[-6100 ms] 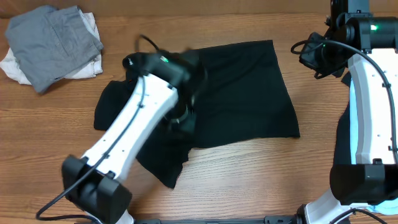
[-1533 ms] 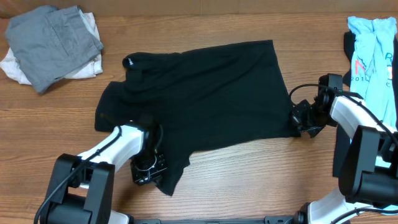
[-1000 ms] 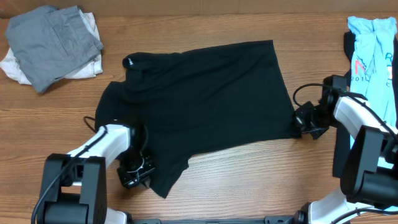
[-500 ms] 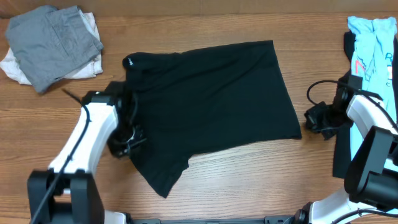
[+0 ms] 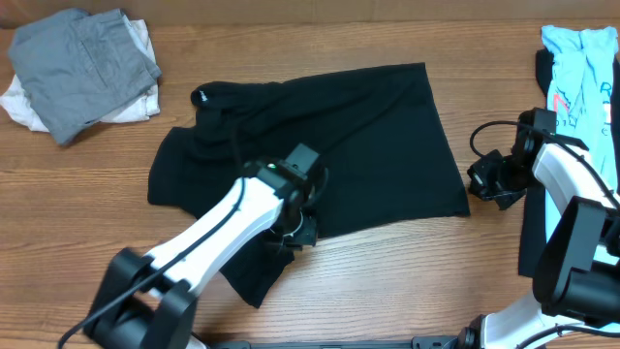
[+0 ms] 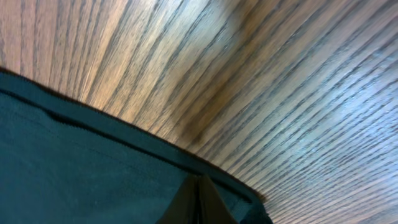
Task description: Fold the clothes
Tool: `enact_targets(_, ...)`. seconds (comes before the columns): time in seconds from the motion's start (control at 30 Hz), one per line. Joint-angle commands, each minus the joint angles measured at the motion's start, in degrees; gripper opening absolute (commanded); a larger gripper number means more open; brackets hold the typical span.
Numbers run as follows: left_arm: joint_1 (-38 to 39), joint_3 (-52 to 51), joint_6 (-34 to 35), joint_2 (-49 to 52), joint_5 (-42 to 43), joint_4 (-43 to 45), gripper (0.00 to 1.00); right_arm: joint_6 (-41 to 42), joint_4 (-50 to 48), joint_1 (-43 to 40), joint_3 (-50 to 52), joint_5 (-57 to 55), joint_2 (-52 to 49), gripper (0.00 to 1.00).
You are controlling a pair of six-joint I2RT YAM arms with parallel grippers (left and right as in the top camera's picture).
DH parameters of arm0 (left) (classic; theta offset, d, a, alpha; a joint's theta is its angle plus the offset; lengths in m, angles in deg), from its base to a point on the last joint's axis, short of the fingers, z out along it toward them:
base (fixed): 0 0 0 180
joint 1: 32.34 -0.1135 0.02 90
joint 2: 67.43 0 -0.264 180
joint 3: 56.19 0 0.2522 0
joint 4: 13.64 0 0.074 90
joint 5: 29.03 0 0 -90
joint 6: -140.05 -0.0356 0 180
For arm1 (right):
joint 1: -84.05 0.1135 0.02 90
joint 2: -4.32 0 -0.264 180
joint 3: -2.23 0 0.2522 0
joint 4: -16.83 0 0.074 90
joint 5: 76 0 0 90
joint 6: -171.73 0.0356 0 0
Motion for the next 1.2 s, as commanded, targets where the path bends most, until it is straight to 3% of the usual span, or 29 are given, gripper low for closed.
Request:
enact_targets(0.0,0.07,0.11,-1.18,4.5,-0.98,0.07,0.04,-0.35,-0.22,0.42,-1.2,-0.02,-0.13,0.04)
enact_targets(0.23,-0.15,0.11,-1.22,11.76,-1.75,-0.07,0.04,-0.35,-0.24,0.42,-1.2,-0.02,-0.13,0.04)
enact_targets(0.6,-2.43,0.39,-0.72,12.07,-8.22,-2.91,0.04,-0.35,-1.36,0.42,-1.2,-0.04,-0.13,0.04)
enact_targets(1.17,-1.9,-2.51,-1.38,12.15,-4.52,3.67,0.04,-0.52,-1.27,0.42,-1.2,0.0,-0.13,0.04)
